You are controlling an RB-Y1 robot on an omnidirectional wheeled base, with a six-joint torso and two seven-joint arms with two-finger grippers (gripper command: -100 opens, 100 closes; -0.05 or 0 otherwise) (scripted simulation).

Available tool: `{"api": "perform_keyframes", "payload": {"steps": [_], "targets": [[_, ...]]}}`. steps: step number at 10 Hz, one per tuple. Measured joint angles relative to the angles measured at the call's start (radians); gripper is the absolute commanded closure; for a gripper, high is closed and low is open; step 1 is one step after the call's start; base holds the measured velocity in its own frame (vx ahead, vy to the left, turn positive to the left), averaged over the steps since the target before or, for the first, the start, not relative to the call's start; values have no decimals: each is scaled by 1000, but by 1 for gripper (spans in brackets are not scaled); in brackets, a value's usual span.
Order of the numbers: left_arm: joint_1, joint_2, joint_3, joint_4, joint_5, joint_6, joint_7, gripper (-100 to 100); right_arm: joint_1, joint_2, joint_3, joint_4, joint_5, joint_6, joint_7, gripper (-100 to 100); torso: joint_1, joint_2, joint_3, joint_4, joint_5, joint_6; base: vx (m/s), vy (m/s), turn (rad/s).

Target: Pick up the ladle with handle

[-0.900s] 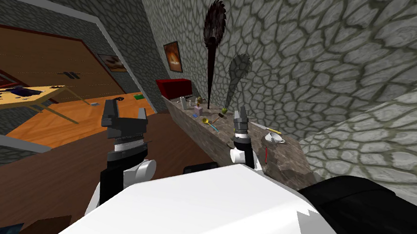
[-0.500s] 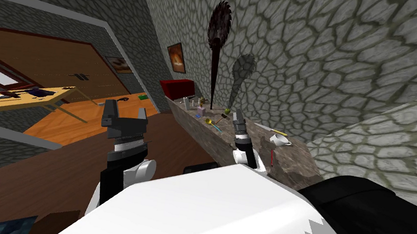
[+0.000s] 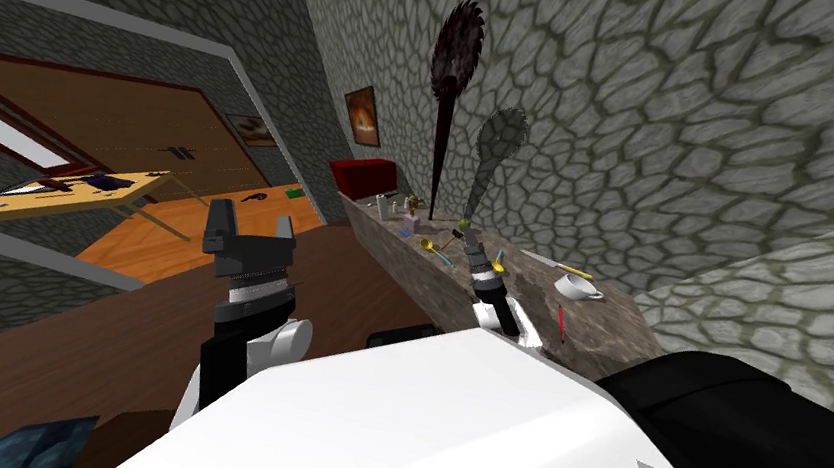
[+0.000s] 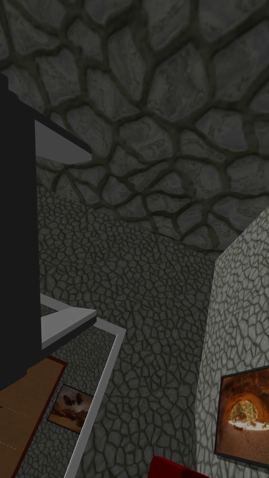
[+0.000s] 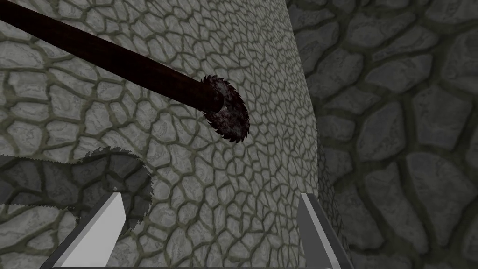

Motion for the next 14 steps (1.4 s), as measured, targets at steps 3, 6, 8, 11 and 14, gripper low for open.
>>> {"api": "perform_keyframes", "payload": {"steps": [3, 6, 8, 11, 14], "targets": [[0, 0, 0, 0, 0, 0, 0, 0, 6, -80, -9, 49, 30, -14, 9, -100, 0, 0, 0, 0, 0, 0, 25, 76, 45], [0, 0, 0, 0, 0, 0, 0, 0, 4, -153, -12, 90, 58, -17, 20, -100, -1, 0, 0, 0, 0, 0, 37, 78, 79], [0, 0, 0, 0, 0, 0, 0, 0, 5, -208, -15, 121, 79, -18, 26, -100, 0, 0, 0, 0, 0, 0, 33, 80, 76], [0, 0, 0, 0, 0, 0, 0, 0, 12, -285, -12, 176, 120, -26, 45, -100, 1, 0, 0, 0, 0, 0, 30, 80, 60], [0, 0, 0, 0, 0, 0, 0, 0, 13, -366, -11, 215, 152, -23, 57, -100, 0, 0, 0, 0, 0, 0, 35, 80, 90]]}}
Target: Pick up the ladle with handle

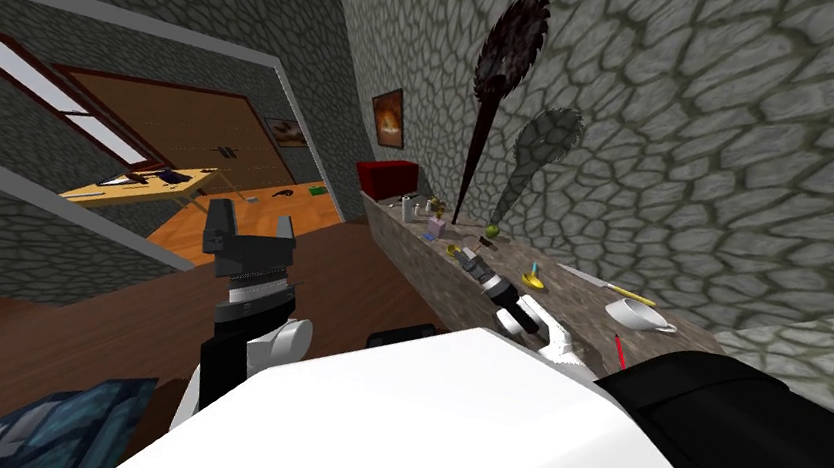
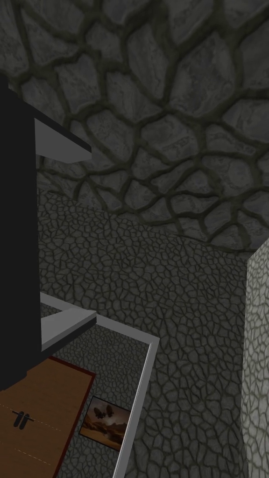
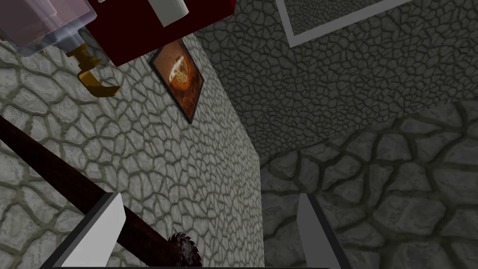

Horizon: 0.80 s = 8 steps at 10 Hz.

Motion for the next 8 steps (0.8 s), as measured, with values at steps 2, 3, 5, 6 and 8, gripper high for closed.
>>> {"api": "perform_keyframes", "payload": {"steps": [2, 3, 5, 6, 8], "targets": [[0, 0, 0, 0, 0, 0, 0, 0, 4, -55, 0, 38, 24, -5, 11, -100, 1, 1, 0, 0, 0, 0, 38, 92, 71], [0, 0, 0, 0, 0, 0, 0, 0, 0, -85, 5, 58, 41, 0, 16, -100, 2, 0, 0, 0, 0, 0, 45, 79, 51], [0, 0, 0, 0, 0, 0, 0, 0, 8, -143, 4, 91, 64, -2, 26, -100, 1, 0, 0, 0, 0, 0, 36, 77, 79], [0, 0, 0, 0, 0, 0, 0, 0, 5, -163, 7, 113, 74, -8, 34, -100, 0, 0, 0, 0, 0, 0, 16, 87, 90], [0, 0, 0, 0, 0, 0, 0, 0, 0, -219, 12, 159, 97, -15, 45, -100, 0, 1, 1, 0, 0, 0, 37, 81, 88]]}}
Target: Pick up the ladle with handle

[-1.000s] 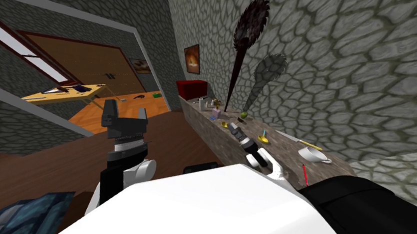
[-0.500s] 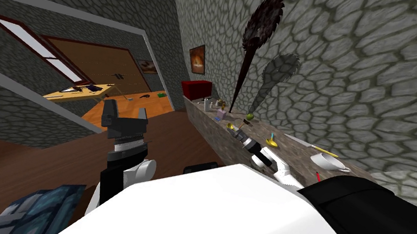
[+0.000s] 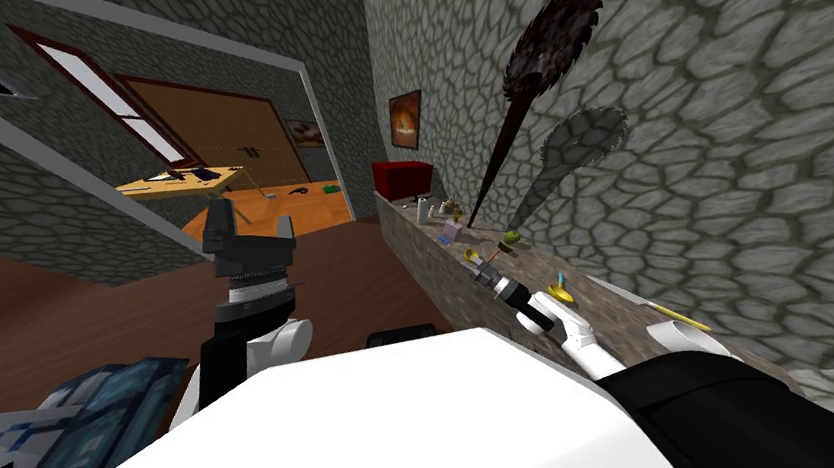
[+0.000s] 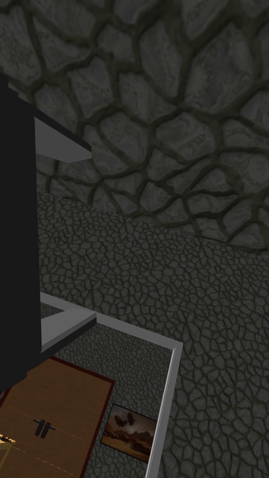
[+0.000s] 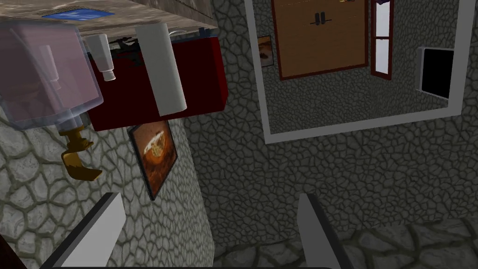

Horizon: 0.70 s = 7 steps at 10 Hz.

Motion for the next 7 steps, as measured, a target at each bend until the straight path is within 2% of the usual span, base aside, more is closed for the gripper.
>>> {"api": "perform_keyframes", "payload": {"steps": [3, 6, 7], "targets": [[0, 0, 0, 0, 0, 0, 0, 0, 18, -92, -1, 42, 37, 4, 14, -100, 0, -1, -1, 0, 0, 0, 38, 63, 72], [0, 0, 0, 0, 0, 0, 0, 0, 14, -168, 16, 125, 86, -3, 48, -100, 3, -1, -1, 0, 0, 0, 38, 98, 98], [0, 0, 0, 0, 0, 0, 0, 0, 16, -194, 22, 133, 98, 4, 56, -100, 2, -1, 0, 0, 1, 0, 44, 75, 88]]}}
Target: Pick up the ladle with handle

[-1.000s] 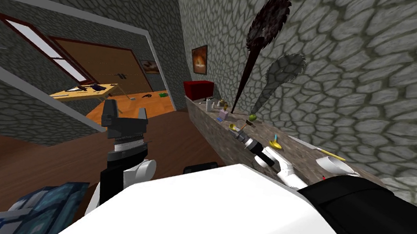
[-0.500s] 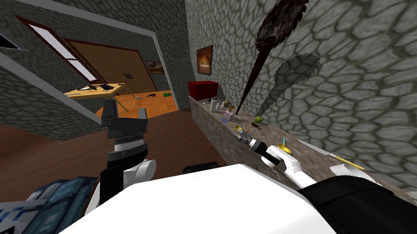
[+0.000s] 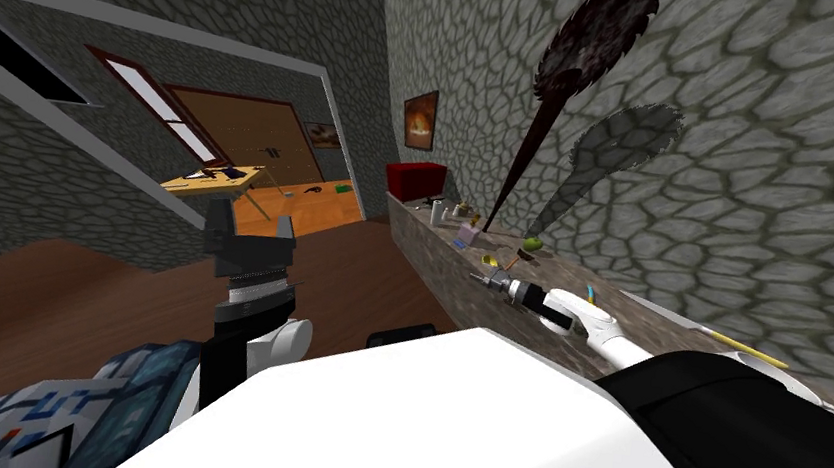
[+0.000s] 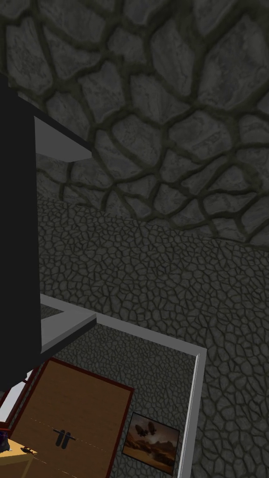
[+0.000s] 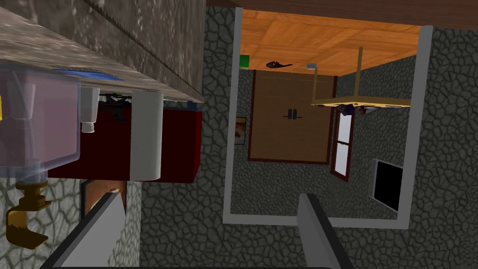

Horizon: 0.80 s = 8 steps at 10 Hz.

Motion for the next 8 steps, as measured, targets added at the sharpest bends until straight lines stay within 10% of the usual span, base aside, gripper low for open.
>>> {"api": "perform_keyframes", "payload": {"steps": [8], "targets": [[0, 0, 0, 0, 0, 0, 0, 0, -10, -217, 43, 190, 102, -2, 61, -100, -2, 1, 1, 0, -1, 0, 27, 61, 82]]}}
